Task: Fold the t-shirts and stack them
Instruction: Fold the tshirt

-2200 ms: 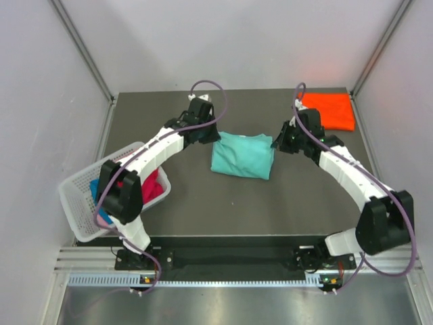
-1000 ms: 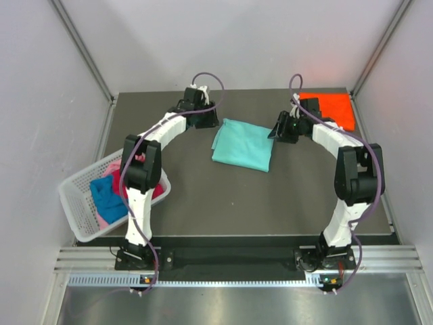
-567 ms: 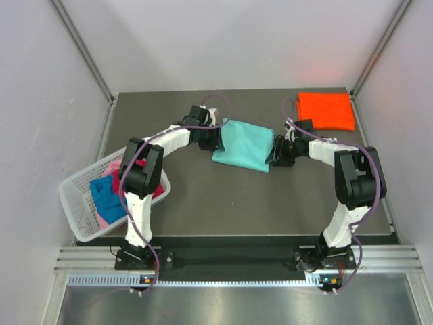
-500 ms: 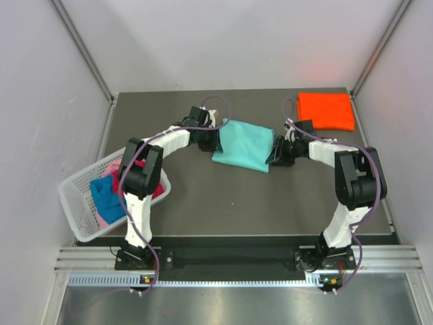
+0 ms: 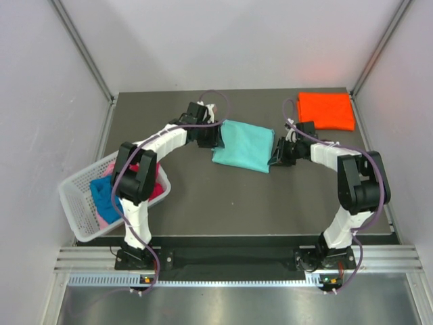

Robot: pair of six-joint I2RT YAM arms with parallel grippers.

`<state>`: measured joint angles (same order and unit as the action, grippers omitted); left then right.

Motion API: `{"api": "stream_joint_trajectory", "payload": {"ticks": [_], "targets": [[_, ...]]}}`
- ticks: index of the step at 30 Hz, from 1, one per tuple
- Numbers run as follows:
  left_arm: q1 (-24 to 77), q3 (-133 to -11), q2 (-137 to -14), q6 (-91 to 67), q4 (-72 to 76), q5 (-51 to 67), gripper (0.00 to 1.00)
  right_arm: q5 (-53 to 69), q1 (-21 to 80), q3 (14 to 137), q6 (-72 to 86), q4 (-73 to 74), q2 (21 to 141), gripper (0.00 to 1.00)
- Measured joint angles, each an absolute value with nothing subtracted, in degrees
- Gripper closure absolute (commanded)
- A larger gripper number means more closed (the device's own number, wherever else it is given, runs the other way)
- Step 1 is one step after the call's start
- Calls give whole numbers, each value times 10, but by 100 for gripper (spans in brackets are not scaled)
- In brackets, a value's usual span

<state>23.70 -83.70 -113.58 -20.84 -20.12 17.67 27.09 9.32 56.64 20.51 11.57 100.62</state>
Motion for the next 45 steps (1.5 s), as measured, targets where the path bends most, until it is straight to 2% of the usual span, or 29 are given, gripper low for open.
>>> {"api": "stream_joint_trajectory", "payload": {"ticks": [4,8,16,27,28,29,31,38,42,45], "targets": [[232,-865,-1147,-197,-206,174,49,271,93,566,205,117,1006,74],[213,-872,-1155,-195,-204,189,57,271,93,566,205,117,1006,74],[154,-872,-1162,-202,-197,220,59,271,93,566,205,117,1006,71],[160,-872,-1228,-207,-179,262,60,276,93,567,206,115,1006,66],[159,-872,-1230,-209,-176,268,63,276,93,567,207,114,1006,66],[159,-872,-1231,-210,-171,272,74,277,93,567,208,113,1006,66],[159,-872,-1234,-215,-166,281,100,280,93,567,211,107,1007,71],[162,-818,-1220,-269,-123,297,100,283,93,566,228,86,1009,94],[164,-768,-1194,-301,-93,292,100,283,93,566,236,81,1009,96],[167,-741,-1181,-316,-70,289,100,281,93,562,238,79,1009,94]]}}
